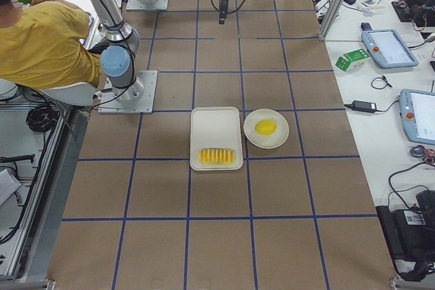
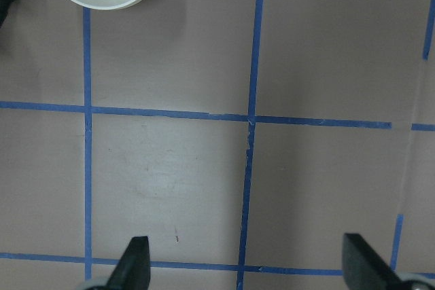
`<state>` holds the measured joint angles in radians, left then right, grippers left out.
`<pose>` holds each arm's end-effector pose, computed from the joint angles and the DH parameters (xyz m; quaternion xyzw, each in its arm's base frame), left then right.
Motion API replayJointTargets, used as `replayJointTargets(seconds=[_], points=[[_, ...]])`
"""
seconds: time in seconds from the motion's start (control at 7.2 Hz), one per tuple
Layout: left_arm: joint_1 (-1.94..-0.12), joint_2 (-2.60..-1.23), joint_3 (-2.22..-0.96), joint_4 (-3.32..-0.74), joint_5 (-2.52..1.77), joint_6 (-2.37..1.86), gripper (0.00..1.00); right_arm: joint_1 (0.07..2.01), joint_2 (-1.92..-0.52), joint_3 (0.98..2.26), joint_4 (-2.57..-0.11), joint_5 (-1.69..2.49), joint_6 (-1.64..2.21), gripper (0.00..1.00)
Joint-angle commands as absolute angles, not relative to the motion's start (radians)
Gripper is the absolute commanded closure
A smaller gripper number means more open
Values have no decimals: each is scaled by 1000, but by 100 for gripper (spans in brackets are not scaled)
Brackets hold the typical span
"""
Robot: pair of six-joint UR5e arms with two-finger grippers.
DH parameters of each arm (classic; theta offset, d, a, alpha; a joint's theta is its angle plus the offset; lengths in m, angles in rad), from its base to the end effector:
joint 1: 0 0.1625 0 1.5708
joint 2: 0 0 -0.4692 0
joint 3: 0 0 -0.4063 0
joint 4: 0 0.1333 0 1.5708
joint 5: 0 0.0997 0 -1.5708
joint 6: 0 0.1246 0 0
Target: Place bowl and put lemon in it
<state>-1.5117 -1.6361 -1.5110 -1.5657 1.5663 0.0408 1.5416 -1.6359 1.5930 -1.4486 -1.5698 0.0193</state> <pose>-0.1019 -0.5435 0.5038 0.0092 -1.0000 -0.0001 0.0023 0.1198 -0.4686 0.5160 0.0242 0.9989 0.0396 0.0007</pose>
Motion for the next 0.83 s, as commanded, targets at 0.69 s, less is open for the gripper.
replayJointTargets(seconds=[0.69], points=[[-1452,-1692,-1491,-1475,1557,84,0,1537,-1632,1597,-1462,-1569,20,0]])
